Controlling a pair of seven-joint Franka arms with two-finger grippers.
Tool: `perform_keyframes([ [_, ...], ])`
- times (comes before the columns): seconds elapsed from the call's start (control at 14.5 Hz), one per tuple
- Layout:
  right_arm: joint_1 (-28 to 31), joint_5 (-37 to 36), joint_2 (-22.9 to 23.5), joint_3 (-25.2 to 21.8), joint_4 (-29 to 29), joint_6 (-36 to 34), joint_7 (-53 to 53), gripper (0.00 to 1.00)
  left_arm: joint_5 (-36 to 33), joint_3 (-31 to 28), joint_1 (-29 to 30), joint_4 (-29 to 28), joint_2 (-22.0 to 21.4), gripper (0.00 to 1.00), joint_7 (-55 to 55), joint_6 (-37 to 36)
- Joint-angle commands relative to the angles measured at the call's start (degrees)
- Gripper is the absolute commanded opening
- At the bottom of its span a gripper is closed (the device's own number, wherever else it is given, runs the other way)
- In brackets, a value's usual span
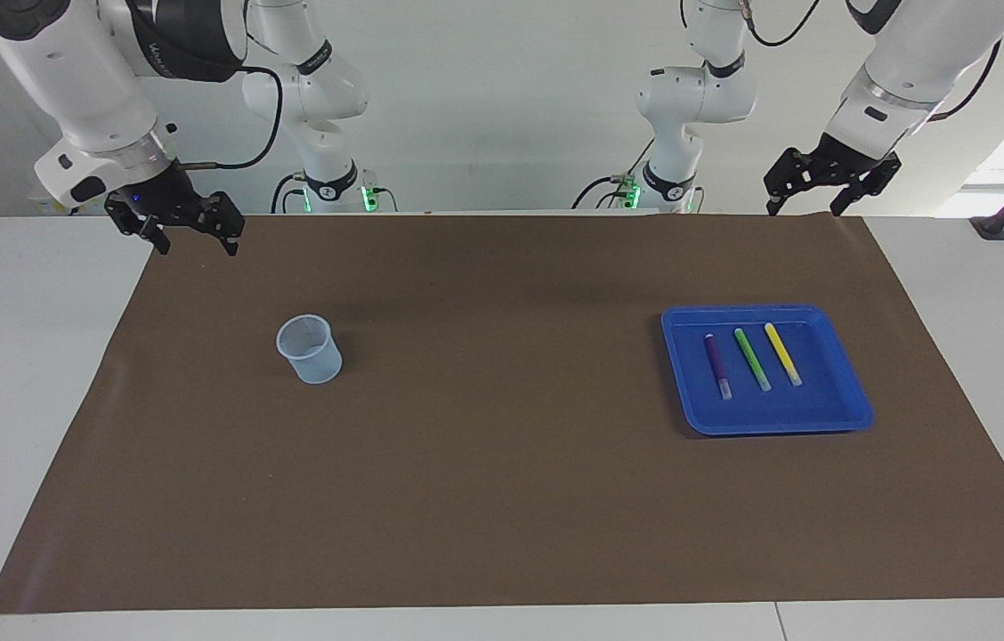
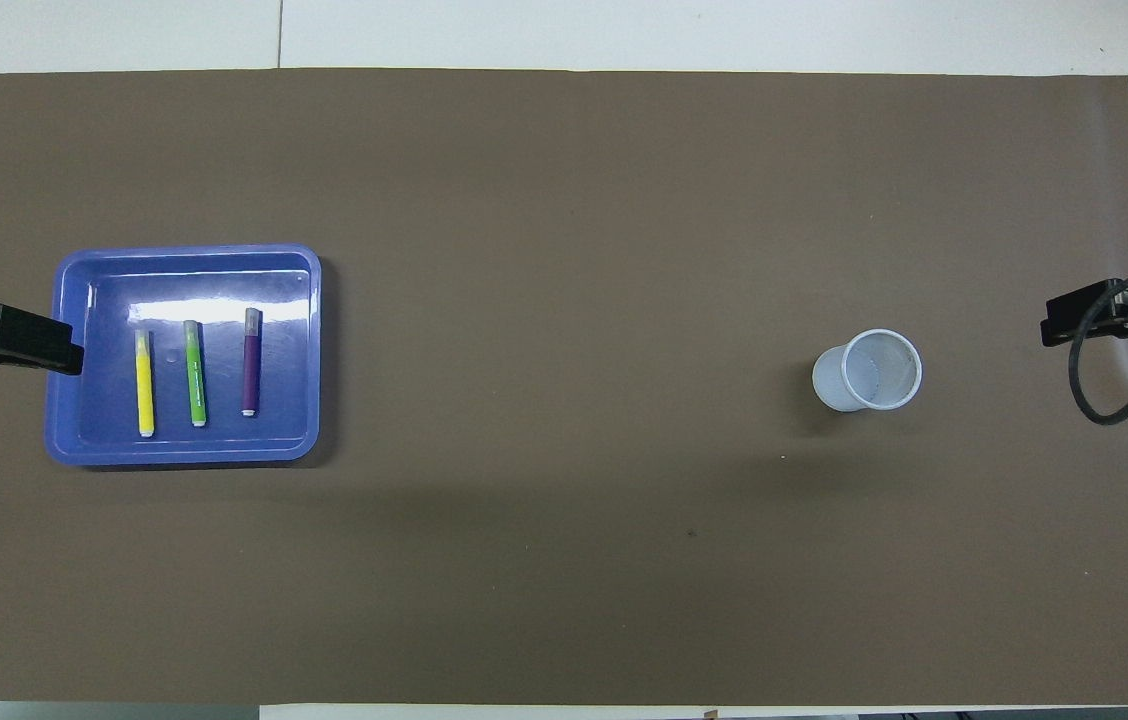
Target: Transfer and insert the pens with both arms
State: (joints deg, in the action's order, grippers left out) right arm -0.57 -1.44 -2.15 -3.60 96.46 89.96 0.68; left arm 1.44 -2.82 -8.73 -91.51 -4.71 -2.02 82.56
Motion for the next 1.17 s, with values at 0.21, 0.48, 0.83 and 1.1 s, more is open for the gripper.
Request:
perform_keyframes([
  [0.21,0.3,0.1,-0.8,0.1,0.8,-0.5,1.2,1.0,0.0,-0.8,-0.1,-0.9,-1.3,1.0,0.4,1.2],
  [0.48,0.3,0.1,-0.8,0.1,0.8,-0.5,1.2,1.0,0.0,-0.6,-0.2,-0.9,-1.4,1.0,0.1,1.1],
  [0.83,0.3,0.1,-0.8,0.1,0.8,-0.5,1.2,1.0,0.1,-0.6,0.0,-1.7,-1.8,1.0,0.2,1.2],
  [1.1,0.3,0.1,-0.8,0.0,0.8,-0.5,1.2,1.0,0.1,-1.0,0.0,-4.7,-3.5,1.0,0.1,1.8],
])
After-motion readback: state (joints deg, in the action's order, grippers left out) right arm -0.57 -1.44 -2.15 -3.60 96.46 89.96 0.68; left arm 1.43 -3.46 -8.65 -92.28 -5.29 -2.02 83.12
